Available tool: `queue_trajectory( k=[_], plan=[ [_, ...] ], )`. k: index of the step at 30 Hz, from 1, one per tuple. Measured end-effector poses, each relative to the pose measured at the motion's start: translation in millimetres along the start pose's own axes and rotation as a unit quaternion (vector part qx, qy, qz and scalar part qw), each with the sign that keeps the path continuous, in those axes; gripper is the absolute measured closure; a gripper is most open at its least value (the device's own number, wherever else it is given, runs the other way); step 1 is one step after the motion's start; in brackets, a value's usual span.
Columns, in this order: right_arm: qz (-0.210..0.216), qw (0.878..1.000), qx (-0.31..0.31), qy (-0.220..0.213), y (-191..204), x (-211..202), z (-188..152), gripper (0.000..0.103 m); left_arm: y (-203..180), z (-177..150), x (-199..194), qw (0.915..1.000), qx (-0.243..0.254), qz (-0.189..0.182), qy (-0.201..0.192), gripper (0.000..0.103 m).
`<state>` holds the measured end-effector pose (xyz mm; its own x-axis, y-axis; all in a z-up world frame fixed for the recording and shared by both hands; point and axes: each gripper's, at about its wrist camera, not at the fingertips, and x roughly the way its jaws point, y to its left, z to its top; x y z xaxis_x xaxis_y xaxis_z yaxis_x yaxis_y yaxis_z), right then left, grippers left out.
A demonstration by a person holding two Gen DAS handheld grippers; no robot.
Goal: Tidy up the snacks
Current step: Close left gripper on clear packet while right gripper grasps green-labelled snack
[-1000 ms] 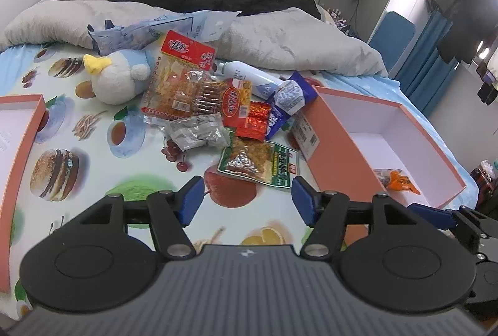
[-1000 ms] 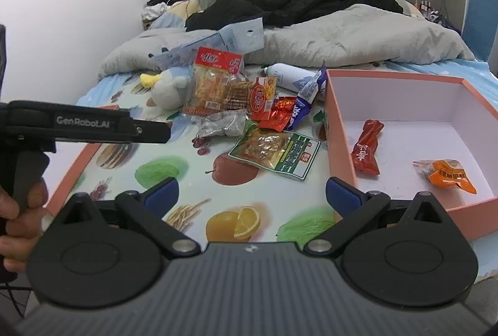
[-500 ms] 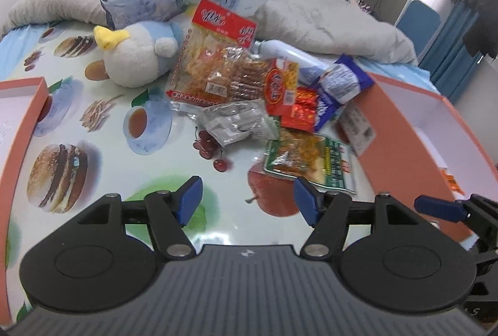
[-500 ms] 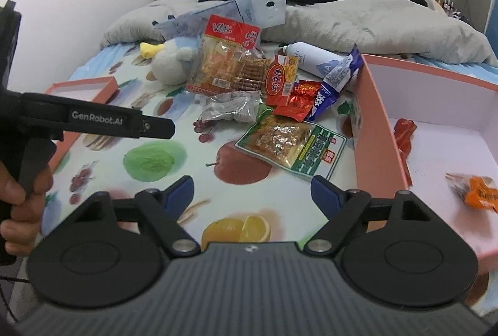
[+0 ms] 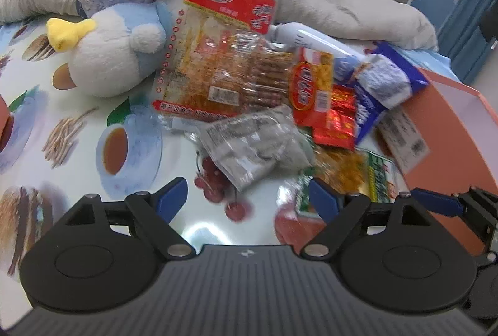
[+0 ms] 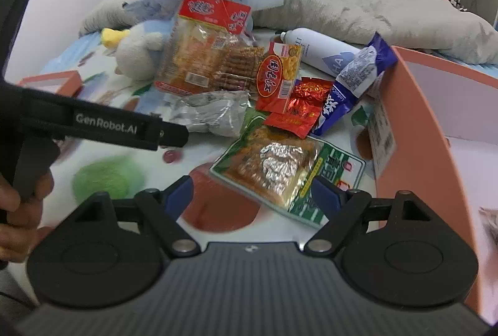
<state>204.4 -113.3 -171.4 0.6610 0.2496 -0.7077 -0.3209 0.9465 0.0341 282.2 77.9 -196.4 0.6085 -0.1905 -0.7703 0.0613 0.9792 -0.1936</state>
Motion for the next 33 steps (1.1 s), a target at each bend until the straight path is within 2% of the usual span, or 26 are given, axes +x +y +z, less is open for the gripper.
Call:
queue_trajectory(
  k=[4,5,7,8,12,18,26,33],
  plan=[
    [0.005,1.000,-0.017,-0.004,-1,19,5,0.018,7,16,20,0.9997,-0.019,-0.016,0.009,0.009],
    [0.008,1.000,-0.017,0.000,-3,25,7,0.015,7,19,23,0.9997,-0.020,-0.014,0.009,0.009],
    [0.012,1.000,-0.010,0.008,-5,35,10,0.002,5,26,31,0.9997,-0.014,-0.011,0.014,0.006],
    [0.007,1.000,-0.008,0.006,-6,38,11,0.000,3,28,33,0.9997,-0.010,-0.013,0.016,0.005],
    [-0.014,1.000,-0.022,0.008,-6,54,14,0.000,0,36,45,0.9996,-0.017,-0.011,0.020,0.002],
    [-0.015,1.000,-0.020,0.012,-11,71,13,0.000,-7,39,64,0.9985,-0.027,-0.013,0.046,0.002],
    [0.011,1.000,0.000,0.020,-21,78,5,0.000,-17,44,78,0.9984,-0.012,0.011,0.054,0.002],
    [0.017,0.999,-0.014,0.028,-19,80,6,0.000,-22,43,85,0.9978,-0.004,0.040,0.054,0.004]
  ],
)
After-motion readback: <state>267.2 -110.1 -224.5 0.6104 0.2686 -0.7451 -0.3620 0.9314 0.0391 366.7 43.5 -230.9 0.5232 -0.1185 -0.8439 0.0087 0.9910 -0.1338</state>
